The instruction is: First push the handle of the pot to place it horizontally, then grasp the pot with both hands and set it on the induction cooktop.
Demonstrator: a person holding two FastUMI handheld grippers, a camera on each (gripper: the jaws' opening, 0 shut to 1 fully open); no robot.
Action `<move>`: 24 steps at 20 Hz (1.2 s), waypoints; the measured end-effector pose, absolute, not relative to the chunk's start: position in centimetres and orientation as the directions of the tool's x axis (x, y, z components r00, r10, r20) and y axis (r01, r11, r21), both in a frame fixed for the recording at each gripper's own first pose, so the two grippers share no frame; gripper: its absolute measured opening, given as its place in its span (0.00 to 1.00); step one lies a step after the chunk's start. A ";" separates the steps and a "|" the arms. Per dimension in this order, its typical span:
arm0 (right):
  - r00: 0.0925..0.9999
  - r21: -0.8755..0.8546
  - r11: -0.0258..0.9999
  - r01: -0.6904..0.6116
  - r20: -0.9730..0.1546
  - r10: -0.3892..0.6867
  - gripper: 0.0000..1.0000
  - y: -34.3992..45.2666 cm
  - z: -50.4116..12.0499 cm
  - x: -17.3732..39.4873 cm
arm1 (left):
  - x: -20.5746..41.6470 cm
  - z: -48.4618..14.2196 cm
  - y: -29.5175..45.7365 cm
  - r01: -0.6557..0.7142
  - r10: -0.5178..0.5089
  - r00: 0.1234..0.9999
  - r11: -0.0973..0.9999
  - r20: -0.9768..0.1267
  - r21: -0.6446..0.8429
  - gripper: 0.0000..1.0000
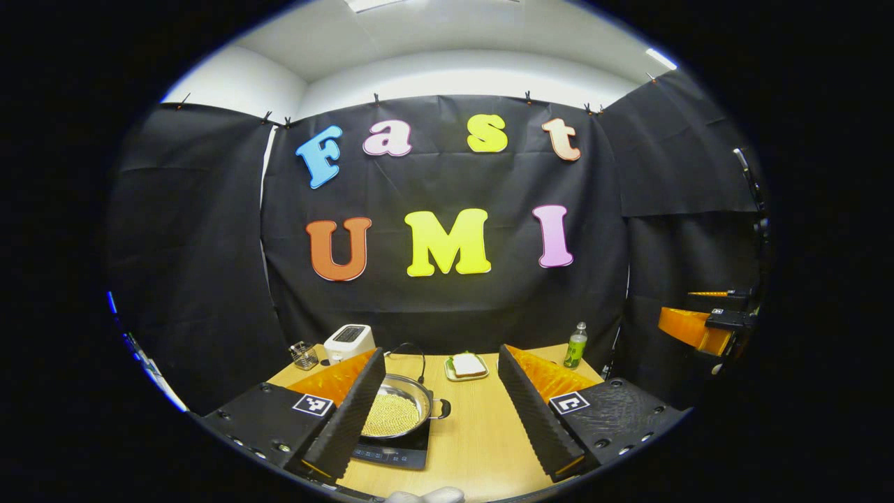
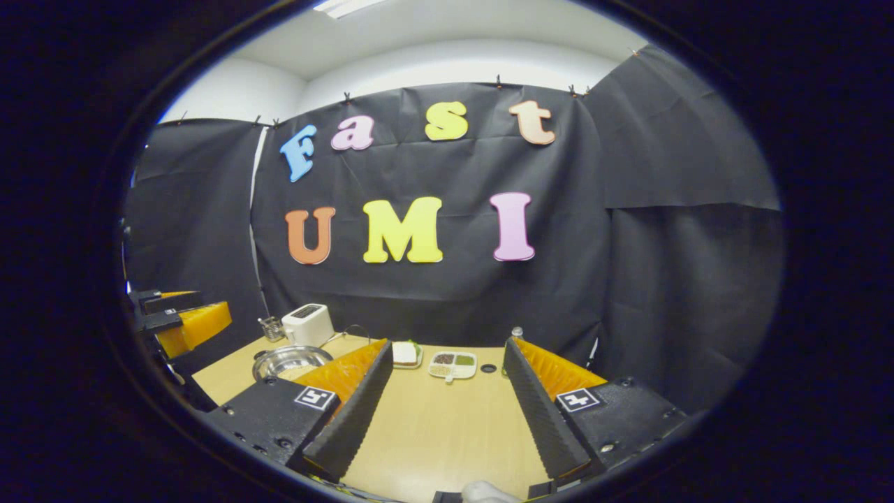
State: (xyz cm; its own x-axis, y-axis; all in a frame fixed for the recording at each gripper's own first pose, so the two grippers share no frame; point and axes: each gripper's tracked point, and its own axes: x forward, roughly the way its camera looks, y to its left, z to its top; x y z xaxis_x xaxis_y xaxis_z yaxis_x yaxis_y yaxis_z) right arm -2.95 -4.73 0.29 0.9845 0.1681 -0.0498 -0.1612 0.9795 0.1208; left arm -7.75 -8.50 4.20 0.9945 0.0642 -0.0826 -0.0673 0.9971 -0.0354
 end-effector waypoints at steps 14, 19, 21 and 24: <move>0.994 0.150 0.983 -0.109 0.010 0.109 1.00 -10.2 1.7 -6.2 | -10.1 5.4 -10.3 -0.085 0.084 0.995 0.996 -0.056 -0.024 0.96; 0.994 0.147 0.983 -0.107 0.009 0.107 1.00 -10.6 1.7 -6.0 | -10.0 5.6 -10.6 -0.079 0.078 0.996 0.997 -0.053 -0.022 0.97; 0.994 0.144 0.984 -0.109 0.010 0.109 1.00 -10.5 1.8 -6.1 | -10.1 5.3 -10.5 -0.082 0.080 0.995 0.996 -0.057 -0.026 0.97; 0.994 0.139 0.984 -0.113 0.013 0.113 1.00 -10.3 1.9 -6.0 | -10.1 5.4 -10.5 -0.085 0.084 0.995 0.996 -0.055 -0.024 0.97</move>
